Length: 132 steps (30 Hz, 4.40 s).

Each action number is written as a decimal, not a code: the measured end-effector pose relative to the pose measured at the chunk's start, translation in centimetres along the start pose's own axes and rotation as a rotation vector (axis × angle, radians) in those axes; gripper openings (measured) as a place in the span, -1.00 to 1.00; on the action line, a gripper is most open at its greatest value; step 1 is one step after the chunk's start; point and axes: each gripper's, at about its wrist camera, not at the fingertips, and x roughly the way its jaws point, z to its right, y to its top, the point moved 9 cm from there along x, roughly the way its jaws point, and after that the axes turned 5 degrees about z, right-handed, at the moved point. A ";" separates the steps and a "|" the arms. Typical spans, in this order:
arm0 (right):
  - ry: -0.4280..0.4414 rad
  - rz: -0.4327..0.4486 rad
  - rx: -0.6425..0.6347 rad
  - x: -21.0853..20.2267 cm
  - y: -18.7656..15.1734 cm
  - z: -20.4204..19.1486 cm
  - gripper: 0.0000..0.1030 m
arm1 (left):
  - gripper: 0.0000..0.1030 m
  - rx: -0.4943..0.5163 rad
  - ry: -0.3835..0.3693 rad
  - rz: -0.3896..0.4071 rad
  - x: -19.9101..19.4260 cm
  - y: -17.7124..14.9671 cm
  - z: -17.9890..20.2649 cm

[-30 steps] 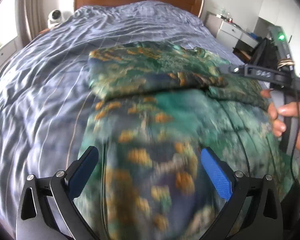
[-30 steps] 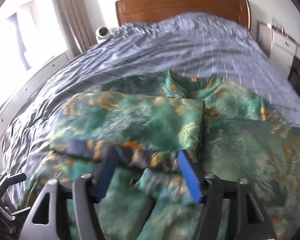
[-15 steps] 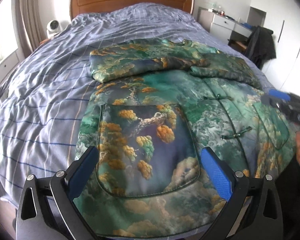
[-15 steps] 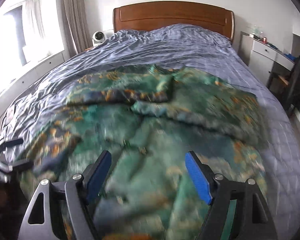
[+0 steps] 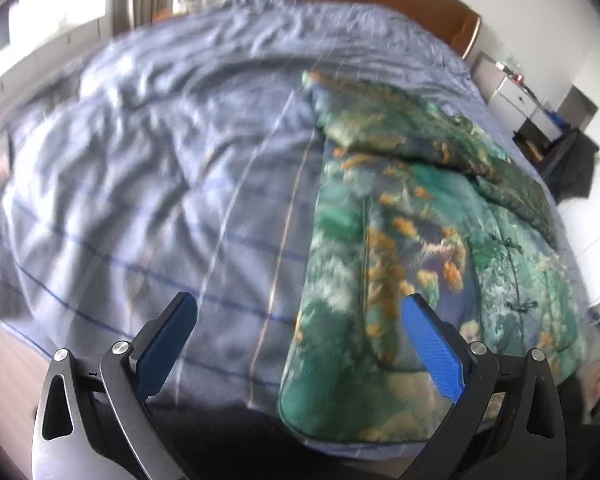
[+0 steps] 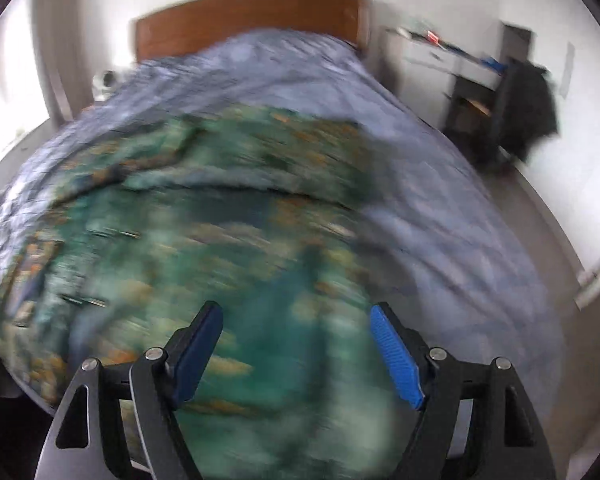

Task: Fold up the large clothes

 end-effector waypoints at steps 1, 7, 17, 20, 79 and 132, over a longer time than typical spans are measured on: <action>-0.018 -0.029 0.021 0.2 -0.7 1.4 0.52 | 0.98 -0.016 -0.039 -0.035 0.7 -0.7 0.1; 0.037 -0.197 0.083 1.8 -5.3 5.4 0.52 | 0.98 -0.002 -0.102 -0.174 4.9 -4.4 1.8; 0.237 -0.241 0.138 4.3 -6.5 2.8 0.51 | 0.86 0.081 -0.168 -0.242 5.1 -7.3 4.6; 0.343 -0.276 0.155 3.8 -6.9 1.1 0.39 | 0.58 0.111 -0.160 -0.243 4.6 -7.9 5.1; 0.773 -0.014 0.811 13.3 16.6 3.4 0.50 | 0.85 -0.066 -0.282 -0.020 7.5 16.6 4.2; 0.035 0.059 0.017 33.5 21.2 -2.4 -0.69 | -0.69 0.185 0.147 0.214 26.3 22.2 7.7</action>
